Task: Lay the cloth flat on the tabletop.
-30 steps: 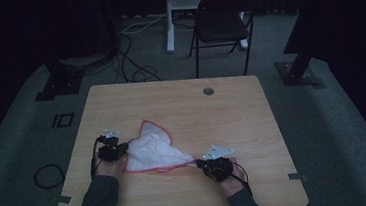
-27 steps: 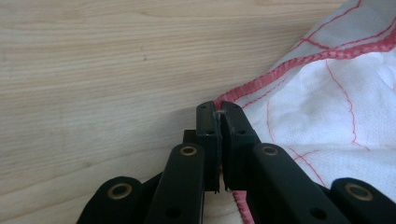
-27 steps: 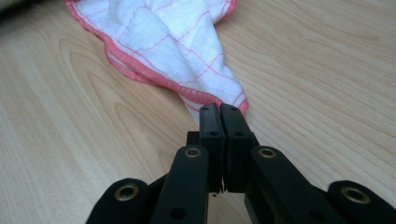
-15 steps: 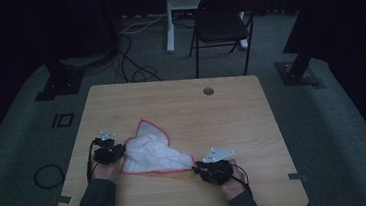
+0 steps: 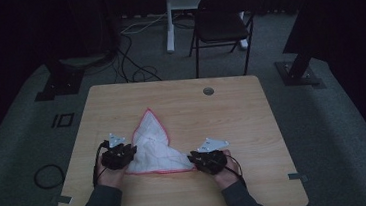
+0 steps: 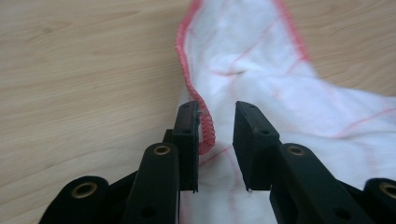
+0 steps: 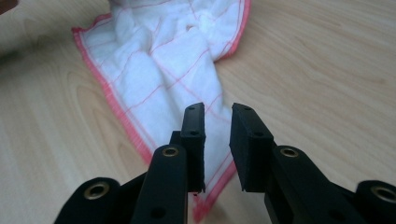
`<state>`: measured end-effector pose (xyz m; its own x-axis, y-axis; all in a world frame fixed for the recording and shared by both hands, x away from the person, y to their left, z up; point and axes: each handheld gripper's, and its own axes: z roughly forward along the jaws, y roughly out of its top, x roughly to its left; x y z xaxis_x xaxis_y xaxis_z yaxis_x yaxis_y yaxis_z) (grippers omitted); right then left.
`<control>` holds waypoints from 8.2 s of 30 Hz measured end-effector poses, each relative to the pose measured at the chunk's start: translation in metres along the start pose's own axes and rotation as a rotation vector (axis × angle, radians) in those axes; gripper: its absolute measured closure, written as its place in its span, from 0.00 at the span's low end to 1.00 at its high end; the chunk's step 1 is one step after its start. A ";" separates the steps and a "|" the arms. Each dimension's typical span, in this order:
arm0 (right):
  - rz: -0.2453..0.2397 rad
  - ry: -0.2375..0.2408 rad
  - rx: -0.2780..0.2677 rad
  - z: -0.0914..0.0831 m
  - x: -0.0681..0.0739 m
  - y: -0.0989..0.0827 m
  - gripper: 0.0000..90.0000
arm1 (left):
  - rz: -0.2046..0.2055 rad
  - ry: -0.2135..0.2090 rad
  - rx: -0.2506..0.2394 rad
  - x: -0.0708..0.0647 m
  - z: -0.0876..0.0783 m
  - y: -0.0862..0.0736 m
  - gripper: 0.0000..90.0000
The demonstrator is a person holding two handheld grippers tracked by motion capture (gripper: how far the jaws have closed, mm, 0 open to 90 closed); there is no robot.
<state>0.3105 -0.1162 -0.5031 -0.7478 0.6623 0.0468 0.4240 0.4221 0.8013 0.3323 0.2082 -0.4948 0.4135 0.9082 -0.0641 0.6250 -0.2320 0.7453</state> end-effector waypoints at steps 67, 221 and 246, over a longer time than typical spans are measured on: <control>0.079 0.062 0.078 0.112 -0.043 0.068 0.76 | 0.211 -0.200 0.018 -0.086 0.015 -0.007 0.70; 0.045 -0.032 0.098 0.057 -0.049 0.025 0.67 | 0.081 -0.060 0.094 -0.055 0.066 0.012 0.89; -0.050 0.110 0.102 0.093 0.012 0.042 0.72 | 0.065 0.015 0.078 -0.023 0.024 -0.027 0.78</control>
<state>0.3673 -0.0329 -0.5248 -0.8185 0.5692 0.0782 0.4304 0.5172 0.7398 0.3220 0.1846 -0.5290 0.4450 0.8955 -0.0071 0.6475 -0.3162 0.6934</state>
